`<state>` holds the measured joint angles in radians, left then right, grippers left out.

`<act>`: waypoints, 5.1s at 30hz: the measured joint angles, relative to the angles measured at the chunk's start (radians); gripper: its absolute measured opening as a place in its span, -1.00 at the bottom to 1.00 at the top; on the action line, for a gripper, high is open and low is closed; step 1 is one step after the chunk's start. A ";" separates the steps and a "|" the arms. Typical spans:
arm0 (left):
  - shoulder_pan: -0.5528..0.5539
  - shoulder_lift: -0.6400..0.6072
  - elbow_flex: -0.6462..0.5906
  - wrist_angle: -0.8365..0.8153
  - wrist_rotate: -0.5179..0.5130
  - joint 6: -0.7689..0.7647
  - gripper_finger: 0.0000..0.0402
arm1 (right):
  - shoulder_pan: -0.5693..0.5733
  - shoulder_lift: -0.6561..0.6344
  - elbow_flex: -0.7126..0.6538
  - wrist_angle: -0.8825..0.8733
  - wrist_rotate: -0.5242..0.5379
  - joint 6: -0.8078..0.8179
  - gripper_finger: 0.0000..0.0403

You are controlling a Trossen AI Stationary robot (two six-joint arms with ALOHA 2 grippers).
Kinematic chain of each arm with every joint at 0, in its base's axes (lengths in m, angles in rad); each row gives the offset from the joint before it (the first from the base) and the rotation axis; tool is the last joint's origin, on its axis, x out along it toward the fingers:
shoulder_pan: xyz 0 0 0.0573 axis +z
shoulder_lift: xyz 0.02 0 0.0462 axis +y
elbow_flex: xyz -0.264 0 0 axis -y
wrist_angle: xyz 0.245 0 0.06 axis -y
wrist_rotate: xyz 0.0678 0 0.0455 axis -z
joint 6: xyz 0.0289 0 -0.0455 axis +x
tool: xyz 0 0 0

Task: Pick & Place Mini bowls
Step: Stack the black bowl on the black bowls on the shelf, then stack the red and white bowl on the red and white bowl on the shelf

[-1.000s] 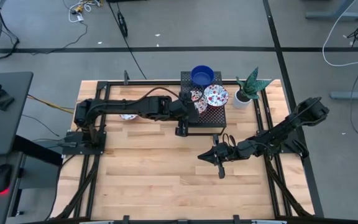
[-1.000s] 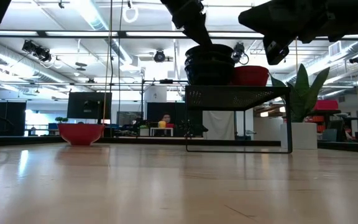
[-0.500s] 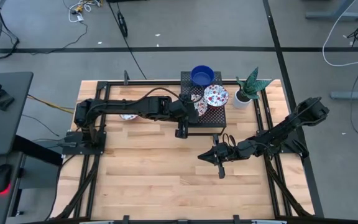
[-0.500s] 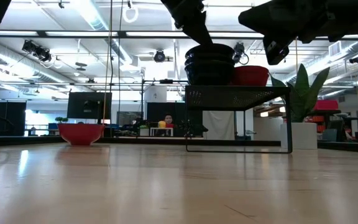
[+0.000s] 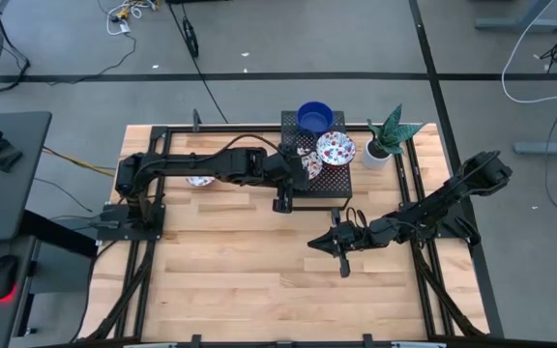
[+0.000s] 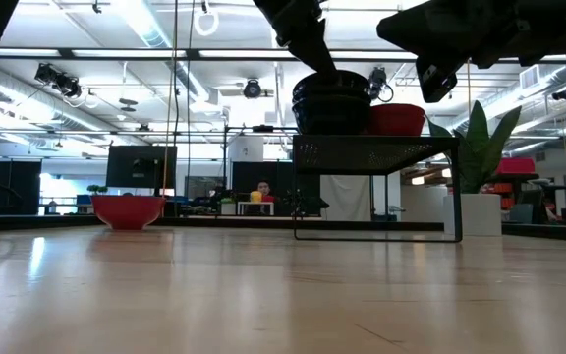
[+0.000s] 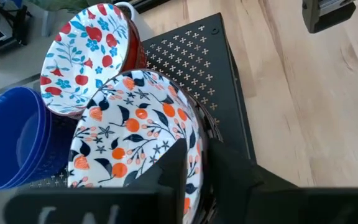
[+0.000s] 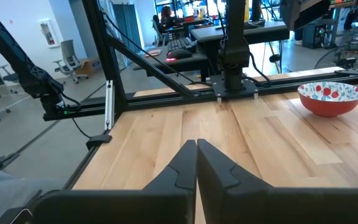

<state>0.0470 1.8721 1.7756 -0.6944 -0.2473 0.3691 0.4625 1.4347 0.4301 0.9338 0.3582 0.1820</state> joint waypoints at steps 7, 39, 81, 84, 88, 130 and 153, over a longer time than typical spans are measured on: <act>0.002 0.000 0.000 0.004 0.025 -0.019 -0.35 | 0.000 0.000 0.000 0.000 0.000 0.000 -0.93; -0.037 -0.044 0.000 -0.040 0.059 -0.045 -0.66 | 0.000 0.000 0.000 -0.015 0.000 0.009 -0.93; 0.116 -0.805 -1.362 0.341 -0.254 -0.564 -0.07 | -0.004 0.000 0.000 0.000 0.050 0.004 -0.93; 0.132 -0.805 -1.376 0.365 -0.253 -0.529 -0.14 | -0.004 0.000 0.000 0.001 0.050 0.004 -0.93; 0.148 -0.805 -1.397 0.391 -0.225 -0.493 -0.31 | -0.004 0.000 0.000 0.001 0.050 -0.003 -0.93; -0.456 -0.466 -1.099 0.936 0.143 -0.595 -0.95 | -0.058 0.000 0.439 -0.664 -0.256 -0.085 -0.46; -0.433 -0.312 -0.789 0.845 0.179 -0.253 -0.93 | -0.115 0.069 0.491 -0.800 -0.488 -0.141 -0.30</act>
<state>-0.3862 1.5600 0.9871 0.1506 -0.0681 0.1165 0.3477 1.5040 0.9215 0.1343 -0.1299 0.0410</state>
